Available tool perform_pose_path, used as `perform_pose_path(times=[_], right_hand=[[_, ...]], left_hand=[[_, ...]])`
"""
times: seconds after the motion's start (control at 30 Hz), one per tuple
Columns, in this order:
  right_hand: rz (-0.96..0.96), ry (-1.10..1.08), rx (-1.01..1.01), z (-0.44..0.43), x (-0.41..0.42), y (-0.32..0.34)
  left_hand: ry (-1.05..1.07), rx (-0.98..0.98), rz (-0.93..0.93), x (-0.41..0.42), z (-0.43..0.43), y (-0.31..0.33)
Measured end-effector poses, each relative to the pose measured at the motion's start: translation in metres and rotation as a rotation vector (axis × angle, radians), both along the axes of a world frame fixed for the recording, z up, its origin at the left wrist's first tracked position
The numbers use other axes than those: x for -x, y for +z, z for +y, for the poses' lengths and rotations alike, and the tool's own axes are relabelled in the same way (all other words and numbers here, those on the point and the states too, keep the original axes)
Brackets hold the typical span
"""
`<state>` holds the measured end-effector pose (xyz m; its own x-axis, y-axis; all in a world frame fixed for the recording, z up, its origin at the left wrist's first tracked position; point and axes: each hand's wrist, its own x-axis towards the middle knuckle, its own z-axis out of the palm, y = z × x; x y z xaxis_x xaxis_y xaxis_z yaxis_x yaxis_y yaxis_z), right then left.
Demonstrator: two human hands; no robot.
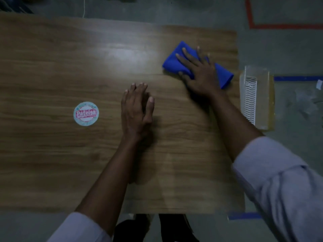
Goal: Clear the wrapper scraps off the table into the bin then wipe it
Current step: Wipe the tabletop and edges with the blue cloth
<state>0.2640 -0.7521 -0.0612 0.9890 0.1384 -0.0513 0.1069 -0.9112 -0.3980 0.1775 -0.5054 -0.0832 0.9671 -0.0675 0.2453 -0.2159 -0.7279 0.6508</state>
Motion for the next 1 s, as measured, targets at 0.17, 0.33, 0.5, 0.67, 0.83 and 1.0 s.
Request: perform_pose_path(times=[0.17,0.33,0.5,0.67,0.83,1.0], right_hand=[[-0.085,0.116,0.058,0.029,0.054,-0.017],[-0.047,0.131,-0.147,0.069,0.146,-0.005],[-0.190,-0.093,-0.493,0.078,0.191,0.021],[-0.088,-0.181,0.063,0.067,0.165,-0.007],[-0.103,-0.045,0.047,0.079,0.204,-0.020],[-0.070,-0.019,-0.360,0.095,0.277,0.004]], left_hand=[[-0.023,-0.002,0.038,0.017,0.005,-0.005],[-0.141,0.058,0.117,0.058,0.004,0.004],[-0.172,0.143,0.062,0.086,0.009,0.036],[-0.142,0.120,0.219,0.093,0.024,0.026],[-0.214,0.043,0.186,0.129,0.037,-0.002],[-0.219,0.131,0.268,0.161,0.037,0.016]])
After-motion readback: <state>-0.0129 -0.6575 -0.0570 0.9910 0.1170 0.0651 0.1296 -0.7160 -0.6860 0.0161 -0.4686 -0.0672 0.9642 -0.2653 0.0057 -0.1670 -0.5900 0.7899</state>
